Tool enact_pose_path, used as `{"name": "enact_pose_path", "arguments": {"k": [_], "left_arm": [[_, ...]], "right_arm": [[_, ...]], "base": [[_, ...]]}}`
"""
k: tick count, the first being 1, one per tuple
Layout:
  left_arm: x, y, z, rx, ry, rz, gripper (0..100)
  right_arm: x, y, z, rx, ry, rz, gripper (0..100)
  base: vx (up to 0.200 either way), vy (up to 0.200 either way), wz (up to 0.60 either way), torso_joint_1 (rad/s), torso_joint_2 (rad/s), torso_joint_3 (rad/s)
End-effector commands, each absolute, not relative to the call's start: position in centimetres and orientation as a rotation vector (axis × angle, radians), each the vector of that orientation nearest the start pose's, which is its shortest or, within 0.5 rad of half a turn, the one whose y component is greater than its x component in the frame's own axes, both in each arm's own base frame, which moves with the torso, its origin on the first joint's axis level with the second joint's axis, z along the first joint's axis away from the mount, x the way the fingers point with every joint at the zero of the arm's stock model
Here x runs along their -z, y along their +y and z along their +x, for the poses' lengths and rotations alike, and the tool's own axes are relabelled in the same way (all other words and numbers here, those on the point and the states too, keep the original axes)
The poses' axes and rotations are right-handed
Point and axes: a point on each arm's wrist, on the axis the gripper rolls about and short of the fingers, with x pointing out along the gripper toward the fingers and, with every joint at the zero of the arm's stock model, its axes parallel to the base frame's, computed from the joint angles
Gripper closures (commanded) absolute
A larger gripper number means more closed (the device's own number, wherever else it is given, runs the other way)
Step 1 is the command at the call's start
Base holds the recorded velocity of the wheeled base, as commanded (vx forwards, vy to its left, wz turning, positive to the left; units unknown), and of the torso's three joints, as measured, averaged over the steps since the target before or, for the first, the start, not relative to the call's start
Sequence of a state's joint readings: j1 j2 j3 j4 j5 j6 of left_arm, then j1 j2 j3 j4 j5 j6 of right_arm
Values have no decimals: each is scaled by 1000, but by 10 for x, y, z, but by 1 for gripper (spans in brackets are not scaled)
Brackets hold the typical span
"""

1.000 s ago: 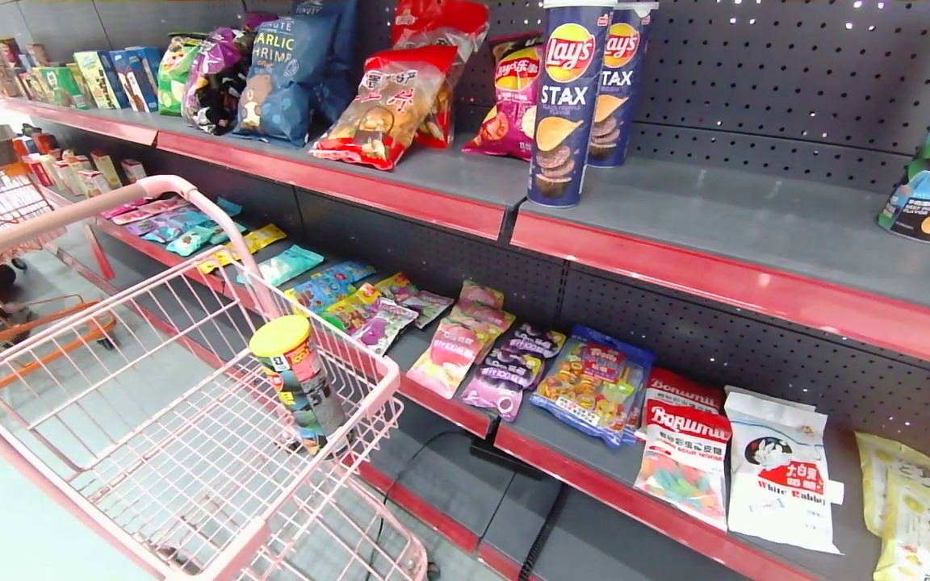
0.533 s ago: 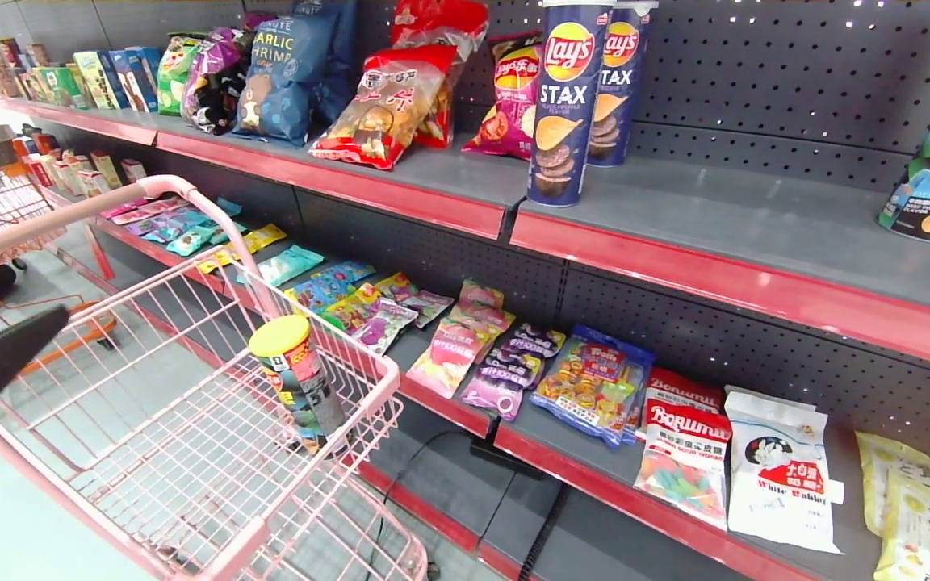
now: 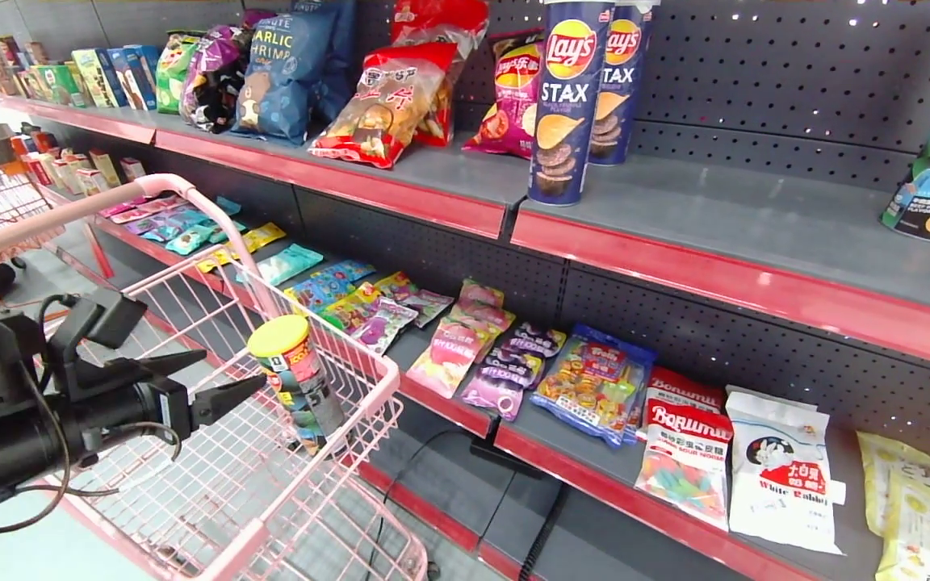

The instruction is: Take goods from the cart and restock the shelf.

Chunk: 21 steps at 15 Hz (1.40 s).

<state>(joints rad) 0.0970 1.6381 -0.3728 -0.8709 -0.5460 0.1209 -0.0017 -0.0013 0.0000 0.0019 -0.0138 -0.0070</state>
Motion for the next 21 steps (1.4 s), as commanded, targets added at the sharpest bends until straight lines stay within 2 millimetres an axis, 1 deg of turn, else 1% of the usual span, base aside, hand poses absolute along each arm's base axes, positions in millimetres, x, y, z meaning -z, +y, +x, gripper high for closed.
{"name": "enact_pose_path", "arguments": {"k": [1,2,4,7,12,14,15,17,20,21], "left_arm": [[-94,12,242,476,440,-38,0],[-93,11,243,484,443,-37,0],[-83,11,253,490,435,-23,0],[-70,3,265,535,400,26,0],[-53,-9,282,576,377,40,0],[-50,-11,289,584,355,49,0],[-49,-16,294,596,334,58,0],[-47,-20,295,608,329,64,0],[-48,-21,296,604,319,68,0],[-46,-21,298,604,323,67,100]], "right_arm": [[-75,0,-23,15,2,-8,0],[-75,0,-23,15,2,-8,0],[-75,0,-23,15,2,-8,0],[-75,0,-23,15,2,-8,0],[-75,0,-23,15,2,-8,0],[-75,0,-23,15,2,-8,0],[-75,0,-23,15,2,-9,0],[-75,0,-23,14,2,-8,0],[-75,0,-23,15,2,-8,0],[-75,0,-23,15,2,-8,0]], "base": [[0,0,0,0,0,0],[0,0,0,0,0,0],[0,0,0,0,0,0],[0,0,0,0,0,0],[0,0,0,0,0,0],[0,0,0,0,0,0],[0,0,0,0,0,0],[0,0,0,0,0,0],[0,0,0,0,0,0],[0,0,0,0,0,0]]}}
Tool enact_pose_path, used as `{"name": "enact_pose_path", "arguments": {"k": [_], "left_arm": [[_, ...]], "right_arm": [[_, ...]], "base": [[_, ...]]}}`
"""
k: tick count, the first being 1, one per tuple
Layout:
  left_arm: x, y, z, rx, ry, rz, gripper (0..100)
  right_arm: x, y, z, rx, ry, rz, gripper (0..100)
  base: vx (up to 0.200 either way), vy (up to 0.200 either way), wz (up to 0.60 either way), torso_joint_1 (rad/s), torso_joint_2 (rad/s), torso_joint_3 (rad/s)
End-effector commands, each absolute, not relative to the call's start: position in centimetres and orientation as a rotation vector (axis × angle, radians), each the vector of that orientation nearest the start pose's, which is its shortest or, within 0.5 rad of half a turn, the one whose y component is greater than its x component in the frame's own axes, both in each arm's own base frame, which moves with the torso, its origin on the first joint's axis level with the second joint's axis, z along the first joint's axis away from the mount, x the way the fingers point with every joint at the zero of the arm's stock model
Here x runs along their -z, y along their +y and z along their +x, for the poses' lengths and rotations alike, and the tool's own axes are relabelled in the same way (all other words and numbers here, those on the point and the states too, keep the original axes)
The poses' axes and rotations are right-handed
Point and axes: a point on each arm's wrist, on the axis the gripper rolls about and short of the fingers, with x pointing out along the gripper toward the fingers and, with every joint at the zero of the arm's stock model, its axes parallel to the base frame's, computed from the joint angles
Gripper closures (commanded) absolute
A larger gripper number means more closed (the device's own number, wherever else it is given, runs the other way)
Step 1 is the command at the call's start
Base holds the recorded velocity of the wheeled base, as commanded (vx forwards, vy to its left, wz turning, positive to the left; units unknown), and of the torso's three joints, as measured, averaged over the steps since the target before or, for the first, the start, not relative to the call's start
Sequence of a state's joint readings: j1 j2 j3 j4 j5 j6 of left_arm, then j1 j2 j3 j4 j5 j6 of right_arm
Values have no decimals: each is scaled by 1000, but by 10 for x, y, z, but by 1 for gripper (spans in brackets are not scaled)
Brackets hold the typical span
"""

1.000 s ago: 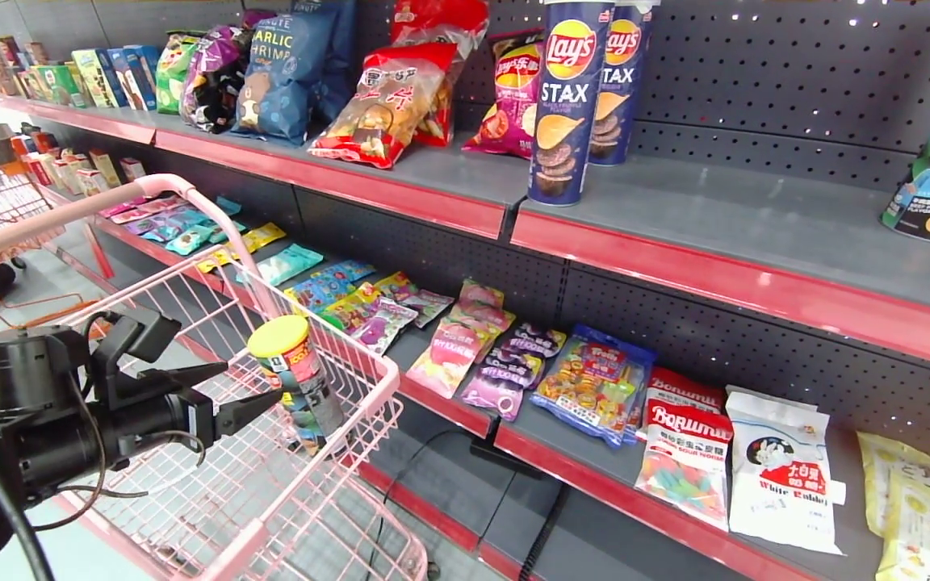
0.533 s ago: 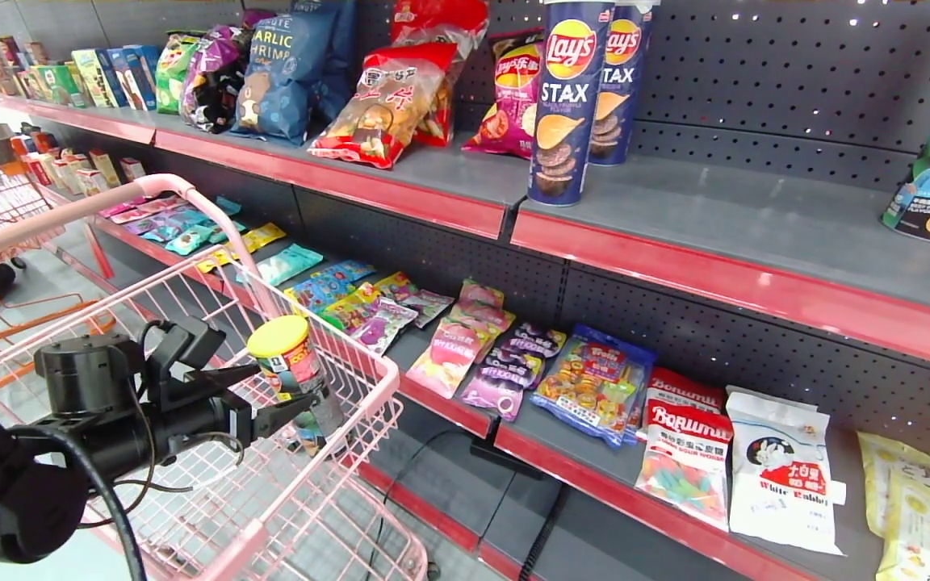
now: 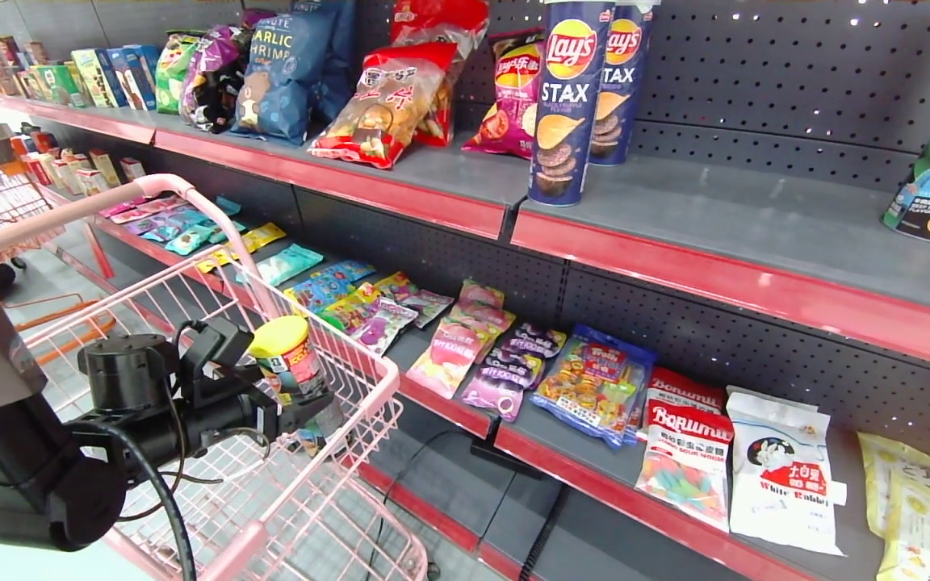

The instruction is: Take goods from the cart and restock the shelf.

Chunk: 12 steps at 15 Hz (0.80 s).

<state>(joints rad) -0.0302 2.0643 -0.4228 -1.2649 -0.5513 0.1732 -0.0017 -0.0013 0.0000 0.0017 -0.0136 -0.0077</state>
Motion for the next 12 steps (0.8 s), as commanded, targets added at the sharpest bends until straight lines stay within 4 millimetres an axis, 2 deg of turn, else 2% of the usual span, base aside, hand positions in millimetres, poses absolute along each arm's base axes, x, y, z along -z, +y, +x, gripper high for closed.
{"name": "enact_pose_path", "arguments": {"k": [1,4,6,9,12], "left_arm": [[-45,-21,302,602,313,70,100],[-46,-21,304,600,281,76,100],[-59,-20,299,594,252,71,100],[-97,-9,273,507,210,9,100],[-155,-4,223,464,189,-43,100]], "right_arm": [[-75,0,-23,15,2,-8,0],[-75,0,-23,15,2,-8,0],[-75,0,-23,15,2,-8,0],[-75,0,-23,15,2,-8,0],[-75,0,-23,15,2,-8,0]], "base": [[0,0,0,0,0,0],[0,0,0,0,0,0],[0,0,0,0,0,0],[0,0,0,0,0,0],[0,0,0,0,0,0]]}}
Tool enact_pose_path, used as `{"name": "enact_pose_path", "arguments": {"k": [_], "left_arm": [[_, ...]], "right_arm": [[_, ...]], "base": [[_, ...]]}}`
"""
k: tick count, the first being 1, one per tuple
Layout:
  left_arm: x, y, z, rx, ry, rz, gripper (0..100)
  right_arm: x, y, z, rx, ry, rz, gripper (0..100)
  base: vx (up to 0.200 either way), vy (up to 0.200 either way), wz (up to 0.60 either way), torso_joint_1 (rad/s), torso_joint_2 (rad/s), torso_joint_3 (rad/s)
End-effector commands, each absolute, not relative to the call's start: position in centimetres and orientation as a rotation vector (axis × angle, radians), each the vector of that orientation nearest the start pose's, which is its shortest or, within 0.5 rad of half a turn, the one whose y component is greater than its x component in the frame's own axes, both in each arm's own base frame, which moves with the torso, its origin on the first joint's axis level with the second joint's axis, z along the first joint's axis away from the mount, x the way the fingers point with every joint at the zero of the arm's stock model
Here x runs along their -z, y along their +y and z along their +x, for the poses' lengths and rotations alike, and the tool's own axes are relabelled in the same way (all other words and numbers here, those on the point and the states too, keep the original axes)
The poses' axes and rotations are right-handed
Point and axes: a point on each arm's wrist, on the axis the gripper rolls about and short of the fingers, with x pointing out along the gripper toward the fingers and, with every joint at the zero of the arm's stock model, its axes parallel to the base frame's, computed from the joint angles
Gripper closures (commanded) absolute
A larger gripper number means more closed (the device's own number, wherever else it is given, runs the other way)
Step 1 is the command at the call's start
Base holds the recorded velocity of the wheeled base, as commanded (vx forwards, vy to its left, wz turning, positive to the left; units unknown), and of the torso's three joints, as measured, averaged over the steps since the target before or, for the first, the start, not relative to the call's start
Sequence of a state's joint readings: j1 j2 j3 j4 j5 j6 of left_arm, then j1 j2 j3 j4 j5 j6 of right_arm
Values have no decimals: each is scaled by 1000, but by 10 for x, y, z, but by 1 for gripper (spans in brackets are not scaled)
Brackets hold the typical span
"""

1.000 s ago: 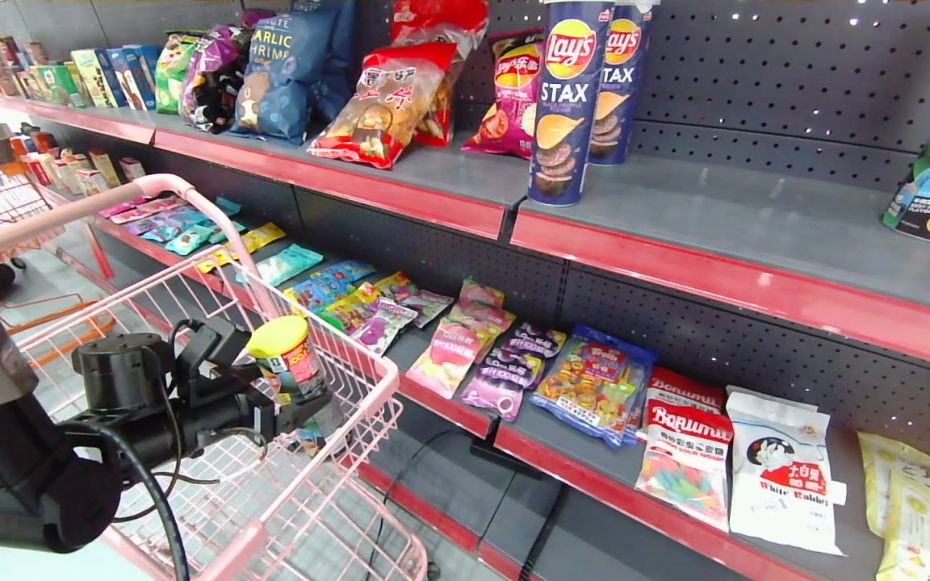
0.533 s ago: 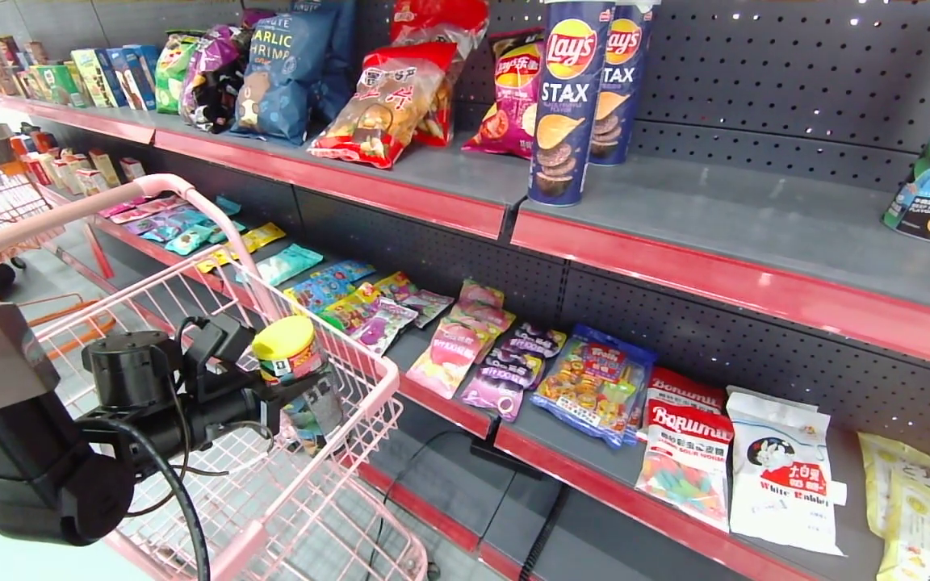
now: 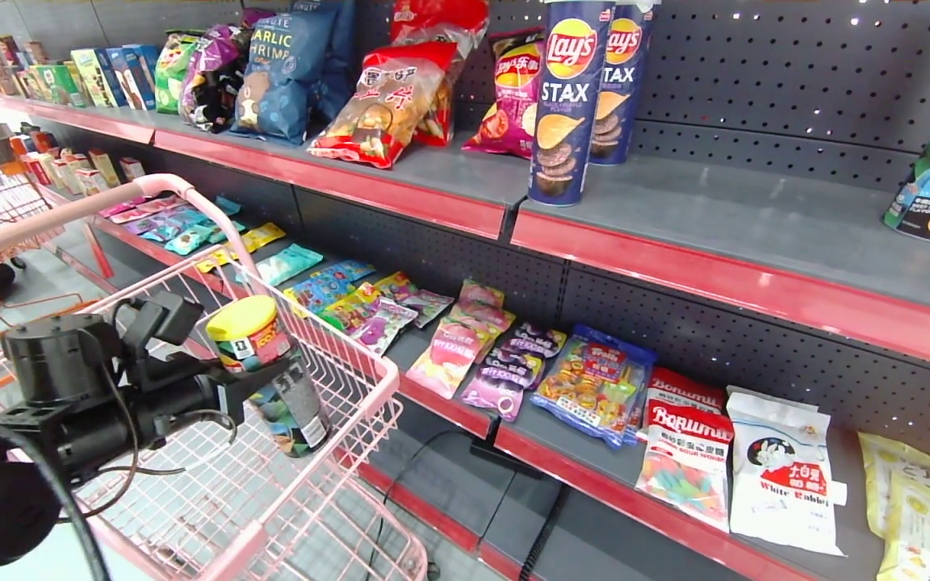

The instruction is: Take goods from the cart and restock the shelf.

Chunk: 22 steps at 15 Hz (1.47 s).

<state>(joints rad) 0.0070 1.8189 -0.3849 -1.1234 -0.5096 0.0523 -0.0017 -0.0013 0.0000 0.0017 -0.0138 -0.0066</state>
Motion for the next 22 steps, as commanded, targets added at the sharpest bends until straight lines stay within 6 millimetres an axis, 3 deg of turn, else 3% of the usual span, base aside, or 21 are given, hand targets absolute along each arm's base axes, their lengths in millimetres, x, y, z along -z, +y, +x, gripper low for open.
{"name": "enact_pose_path", "arguments": {"k": [1,3,4,6,7,11,22], "left_arm": [[-173,-4,205,461,179,-43,100],[-206,-5,164,460,155,-37,100],[-225,-6,126,461,154,-35,100],[-234,-7,80,433,142,-24,100],[-235,-7,69,375,116,-13,100],[-224,-2,46,132,66,5,100],[-218,-2,21,64,-26,156,100]], "right_arm": [[-75,0,-23,15,2,-8,0],[-75,0,-23,15,2,-6,0],[-75,0,-23,17,2,-5,0],[-75,0,-23,17,2,-2,0],[-75,0,-23,17,2,-2,0],[-75,0,-23,17,2,-2,0],[-75,0,-23,15,2,-6,0]], "base": [[0,0,0,0,0,0],[0,0,0,0,0,0],[0,0,0,0,0,0],[0,0,0,0,0,0],[0,0,0,41,-159,-105],[0,0,0,138,-424,-292],[0,0,0,216,-558,-350]]}}
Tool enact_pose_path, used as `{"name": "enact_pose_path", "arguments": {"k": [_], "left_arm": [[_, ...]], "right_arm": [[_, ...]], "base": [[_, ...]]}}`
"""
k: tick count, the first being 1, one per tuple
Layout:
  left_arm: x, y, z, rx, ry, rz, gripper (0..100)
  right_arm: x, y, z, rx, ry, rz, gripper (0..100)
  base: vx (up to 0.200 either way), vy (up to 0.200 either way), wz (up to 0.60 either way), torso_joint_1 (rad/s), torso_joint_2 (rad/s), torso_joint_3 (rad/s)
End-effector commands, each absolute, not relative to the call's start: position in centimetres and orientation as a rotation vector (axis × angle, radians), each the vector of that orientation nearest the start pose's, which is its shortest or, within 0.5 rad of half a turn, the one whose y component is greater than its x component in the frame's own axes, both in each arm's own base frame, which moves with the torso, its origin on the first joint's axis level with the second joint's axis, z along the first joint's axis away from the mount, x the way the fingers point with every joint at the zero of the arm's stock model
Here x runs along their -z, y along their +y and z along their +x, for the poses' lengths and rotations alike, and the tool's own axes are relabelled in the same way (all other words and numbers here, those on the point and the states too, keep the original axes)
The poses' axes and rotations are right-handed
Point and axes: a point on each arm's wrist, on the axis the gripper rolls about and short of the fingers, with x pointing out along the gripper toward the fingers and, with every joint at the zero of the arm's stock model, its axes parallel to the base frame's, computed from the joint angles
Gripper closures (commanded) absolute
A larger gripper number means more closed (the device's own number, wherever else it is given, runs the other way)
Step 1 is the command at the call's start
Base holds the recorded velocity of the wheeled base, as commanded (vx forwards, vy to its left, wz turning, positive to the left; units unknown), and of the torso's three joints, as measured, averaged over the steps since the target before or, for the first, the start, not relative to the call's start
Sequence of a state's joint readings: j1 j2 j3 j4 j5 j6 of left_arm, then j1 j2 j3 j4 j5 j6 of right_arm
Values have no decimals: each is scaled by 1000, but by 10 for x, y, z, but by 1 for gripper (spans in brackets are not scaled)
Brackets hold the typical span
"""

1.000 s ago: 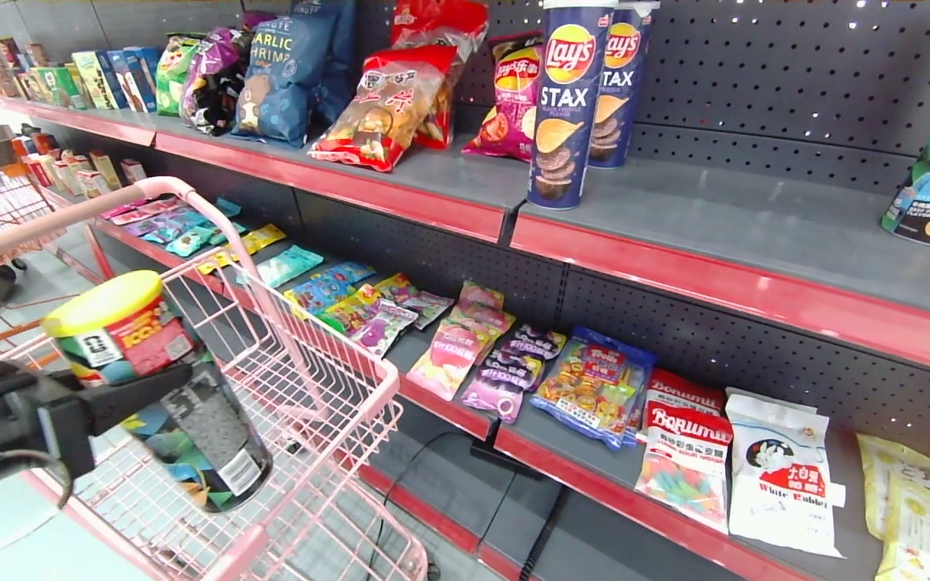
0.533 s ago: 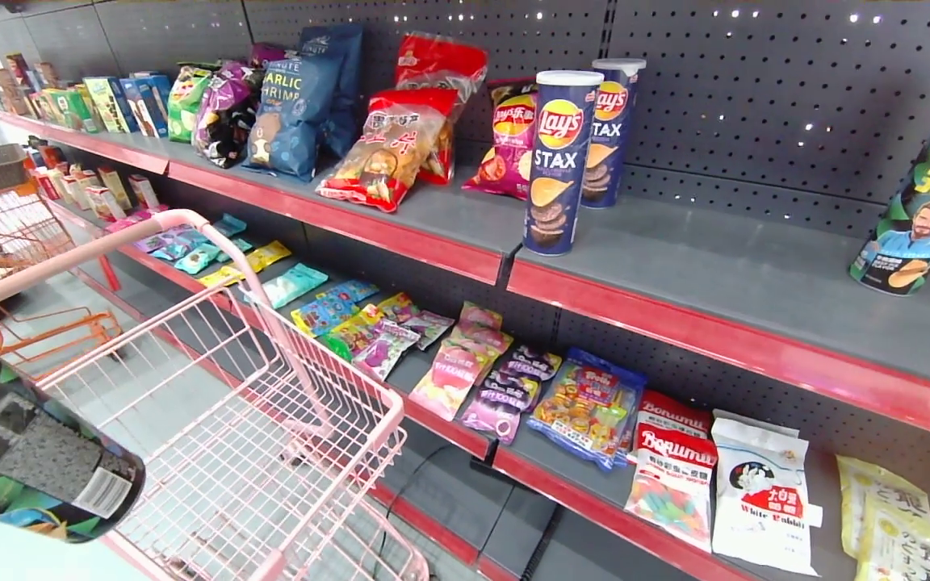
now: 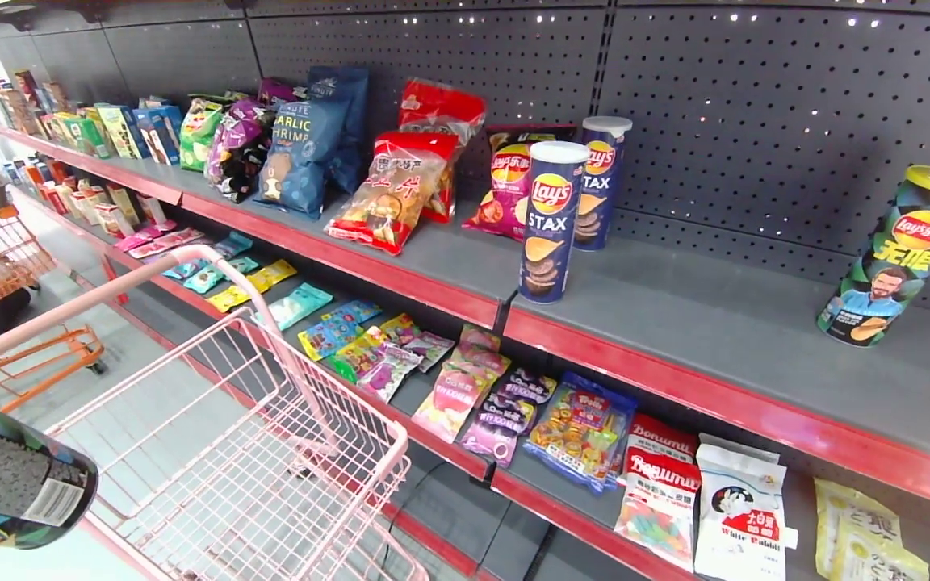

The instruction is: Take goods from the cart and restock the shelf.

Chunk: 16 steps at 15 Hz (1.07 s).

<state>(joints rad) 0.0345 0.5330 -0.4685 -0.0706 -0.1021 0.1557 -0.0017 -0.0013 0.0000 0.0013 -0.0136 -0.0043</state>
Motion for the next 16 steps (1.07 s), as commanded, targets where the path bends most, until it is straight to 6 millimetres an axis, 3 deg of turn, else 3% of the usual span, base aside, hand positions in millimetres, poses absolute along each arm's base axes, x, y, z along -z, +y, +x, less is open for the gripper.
{"name": "enact_pose_path", "arguments": {"k": [1,5,12,16], "left_arm": [[-218,-2,19,64,-31,164,100],[-216,-2,15,67,-44,179,100],[-213,-2,12,71,-54,181,100],[-212,-2,12,70,-49,181,100]], "right_arm": [[-75,0,-23,15,2,-5,0],[-75,0,-23,17,2,-3,0],[-75,0,-23,15,2,-3,0],[-75,0,-23,15,2,-3,0]], "base": [[0,0,0,188,-452,-271],[0,0,-450,167,-395,-236],[0,0,-600,34,-65,-38],[0,0,0,88,-218,-119]]}}
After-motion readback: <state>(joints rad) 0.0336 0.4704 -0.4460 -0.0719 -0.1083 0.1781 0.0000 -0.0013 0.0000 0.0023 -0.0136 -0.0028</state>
